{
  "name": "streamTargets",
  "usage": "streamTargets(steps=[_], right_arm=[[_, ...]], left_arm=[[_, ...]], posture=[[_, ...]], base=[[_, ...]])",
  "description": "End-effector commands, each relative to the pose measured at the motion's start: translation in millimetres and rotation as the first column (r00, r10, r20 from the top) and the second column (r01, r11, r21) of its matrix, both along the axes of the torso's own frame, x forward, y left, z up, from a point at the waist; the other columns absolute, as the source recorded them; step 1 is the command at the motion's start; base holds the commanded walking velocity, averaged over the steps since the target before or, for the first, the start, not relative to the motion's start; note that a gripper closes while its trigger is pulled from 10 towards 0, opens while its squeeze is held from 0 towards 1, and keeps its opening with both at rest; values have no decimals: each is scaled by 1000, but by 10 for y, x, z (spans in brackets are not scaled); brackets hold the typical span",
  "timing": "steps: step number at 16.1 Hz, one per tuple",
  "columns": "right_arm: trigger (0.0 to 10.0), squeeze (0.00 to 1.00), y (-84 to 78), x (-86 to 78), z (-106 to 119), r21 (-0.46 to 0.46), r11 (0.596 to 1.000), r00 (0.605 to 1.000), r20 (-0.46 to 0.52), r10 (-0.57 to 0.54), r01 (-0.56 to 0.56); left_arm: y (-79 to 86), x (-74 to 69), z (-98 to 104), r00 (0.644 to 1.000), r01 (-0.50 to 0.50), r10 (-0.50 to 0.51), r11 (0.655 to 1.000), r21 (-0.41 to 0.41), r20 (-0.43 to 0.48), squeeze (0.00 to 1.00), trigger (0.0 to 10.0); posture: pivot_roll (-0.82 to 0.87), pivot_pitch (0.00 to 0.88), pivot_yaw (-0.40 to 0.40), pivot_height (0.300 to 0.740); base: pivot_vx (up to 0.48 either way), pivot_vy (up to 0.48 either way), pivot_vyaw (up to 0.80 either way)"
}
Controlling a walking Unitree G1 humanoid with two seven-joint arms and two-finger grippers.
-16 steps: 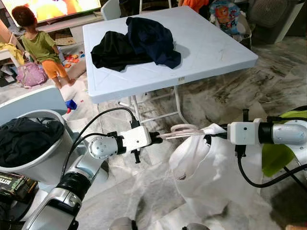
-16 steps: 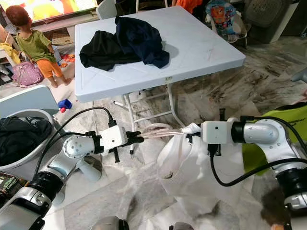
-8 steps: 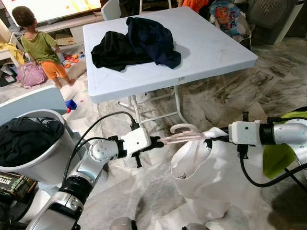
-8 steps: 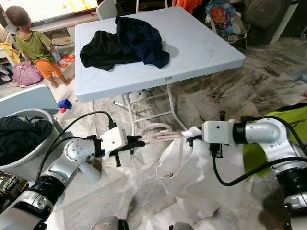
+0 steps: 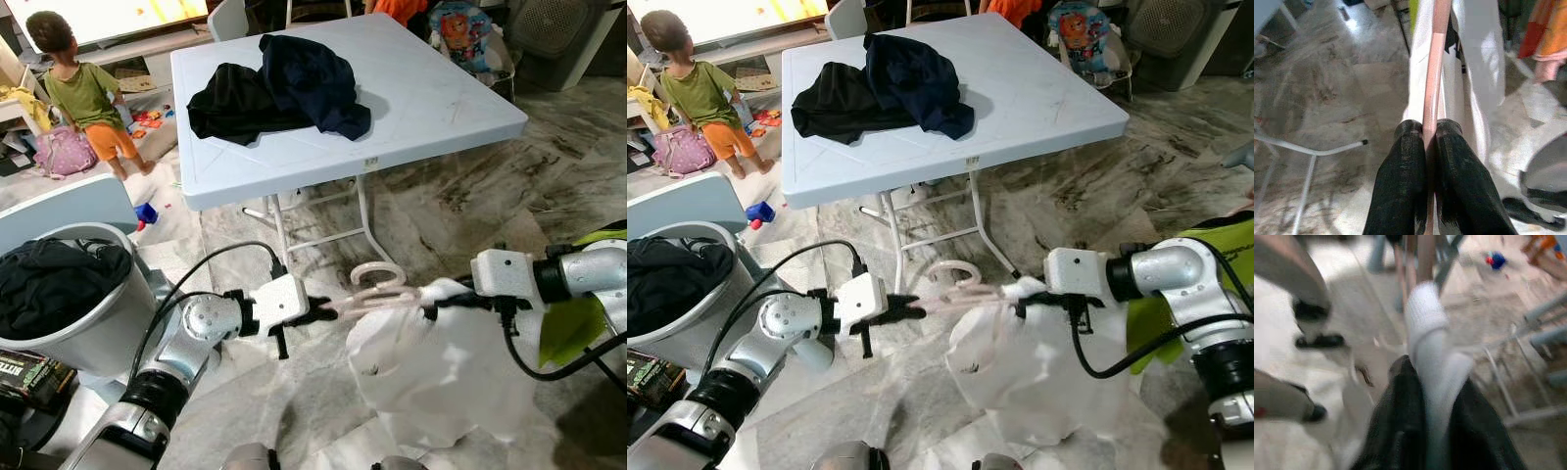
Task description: Hang hanger
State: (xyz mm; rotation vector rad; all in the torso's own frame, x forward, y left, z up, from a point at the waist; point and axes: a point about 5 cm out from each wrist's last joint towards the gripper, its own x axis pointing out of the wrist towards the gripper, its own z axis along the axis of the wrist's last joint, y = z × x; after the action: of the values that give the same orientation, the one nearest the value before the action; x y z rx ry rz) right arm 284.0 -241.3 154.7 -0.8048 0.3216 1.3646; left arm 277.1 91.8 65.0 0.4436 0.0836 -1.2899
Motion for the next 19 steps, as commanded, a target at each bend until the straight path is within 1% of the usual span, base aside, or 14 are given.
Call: streamTargets(steps=[1,3,4,5,7,8,11,13,14,15,16,17,18,19], right_arm=[[10000,1000,97,30,88,40,998,998,-9,56,-56],[10000,1000,107,115,104,17,999,998,46,50,-51],[10000,1000,114,193,133,9,1000,994,108,25,-26],[10000,1000,131,267,183,19,1000,986,168,4,-7],[10000,1000,174,354,242,52,998,971,236,-34,22],[10000,1000,188,376,256,52,998,964,265,-36,23],[10000,1000,227,409,237,64,998,946,321,-43,23],[10000,1000,233,423,251,73,997,929,365,-57,33],[10000,1000,243,444,285,99,994,909,407,-87,51],[10000,1000,261,487,364,165,982,859,488,-159,88],[10000,1000,268,497,397,200,975,840,509,-191,100],[10000,1000,281,509,458,296,946,795,539,-278,130],[10000,1000,272,507,443,310,939,790,534,-300,148],[10000,1000,238,505,387,312,930,777,529,-341,195]], left_arm=[[-42,-2,39,1000,7,-7,1000,-27,8,0,0],[-47,-10,46,1000,-23,23,997,-70,0,0,0],[-41,-11,46,999,-47,46,995,-92,-14,0,0],[-29,-11,43,997,-73,71,991,-108,-25,0,0],[-14,-15,30,993,-115,111,985,-129,-38,0,0],[-12,-19,26,992,-127,122,982,-137,-40,0,0],[3,16,25,975,-220,215,959,-176,-49,0,0],[5,41,37,968,-250,244,949,-191,-55,0,0],[14,63,43,959,-284,277,937,-201,-64,0,0],[24,80,45,948,-319,308,923,-216,-84,0,0],[29,83,41,944,-330,317,918,-219,-92,0,0],[38,91,32,935,-355,338,907,-225,-110,0,0],[37,97,34,931,-364,346,903,-228,-114,0,0],[35,114,46,925,-378,360,895,-237,-118,0,0]], posture=[[-118,0,37,740],[-107,0,32,740],[-103,0,29,740],[-101,0,29,740],[-95,0,25,740],[-94,0,24,740],[-94,0,24,740],[-94,0,24,740],[-94,0,25,740],[-96,0,27,740],[-98,0,30,740],[-100,0,33,740],[-101,0,34,740],[-102,0,35,740]], base=[[0,0,0],[0,0,0],[0,0,0],[0,0,0],[0,0,0],[0,0,0],[0,0,0],[0,0,0],[0,0,0],[0,0,0],[0,0,0],[0,0,0],[0,0,0],[0,0,0]])
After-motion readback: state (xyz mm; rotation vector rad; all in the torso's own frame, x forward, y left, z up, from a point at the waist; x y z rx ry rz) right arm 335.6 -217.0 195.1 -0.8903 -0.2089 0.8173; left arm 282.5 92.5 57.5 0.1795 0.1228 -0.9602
